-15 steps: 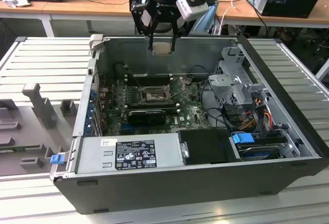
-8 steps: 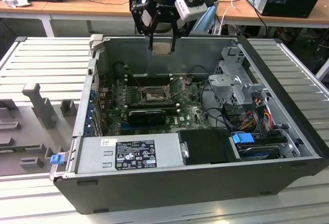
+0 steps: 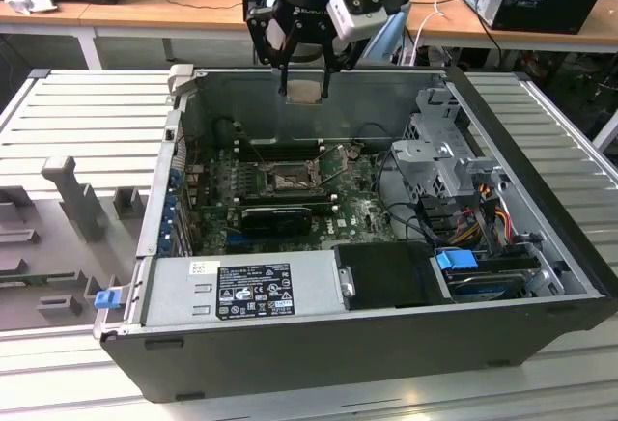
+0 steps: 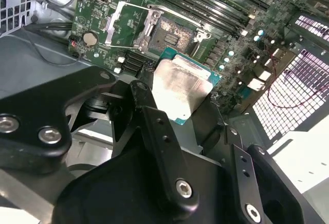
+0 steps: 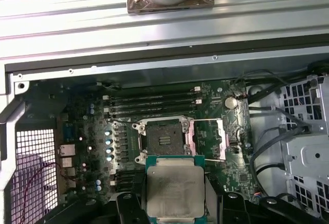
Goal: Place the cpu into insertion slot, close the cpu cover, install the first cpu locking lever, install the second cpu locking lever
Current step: 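Place the cpu into insertion slot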
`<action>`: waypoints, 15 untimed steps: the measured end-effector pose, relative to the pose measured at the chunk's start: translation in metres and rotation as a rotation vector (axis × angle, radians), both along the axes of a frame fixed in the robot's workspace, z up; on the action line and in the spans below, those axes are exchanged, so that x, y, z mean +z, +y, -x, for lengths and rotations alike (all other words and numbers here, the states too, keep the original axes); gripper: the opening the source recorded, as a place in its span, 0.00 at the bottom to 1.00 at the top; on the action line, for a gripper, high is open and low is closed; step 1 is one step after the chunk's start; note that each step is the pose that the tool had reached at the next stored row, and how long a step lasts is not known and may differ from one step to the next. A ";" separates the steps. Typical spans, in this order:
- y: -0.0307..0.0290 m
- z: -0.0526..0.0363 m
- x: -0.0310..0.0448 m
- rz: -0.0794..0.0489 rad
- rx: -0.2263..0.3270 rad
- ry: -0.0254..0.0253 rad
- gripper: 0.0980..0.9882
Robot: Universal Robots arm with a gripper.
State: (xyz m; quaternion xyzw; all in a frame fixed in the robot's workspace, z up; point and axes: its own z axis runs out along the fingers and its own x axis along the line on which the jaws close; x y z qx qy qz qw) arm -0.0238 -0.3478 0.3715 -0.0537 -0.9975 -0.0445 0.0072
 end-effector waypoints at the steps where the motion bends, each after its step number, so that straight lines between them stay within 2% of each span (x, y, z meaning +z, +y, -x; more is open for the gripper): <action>1: 0.0000 0.0000 0.0000 0.000 -0.005 0.0000 0.50; 15: 0.0000 0.0000 0.0000 0.000 -0.086 0.0000 0.50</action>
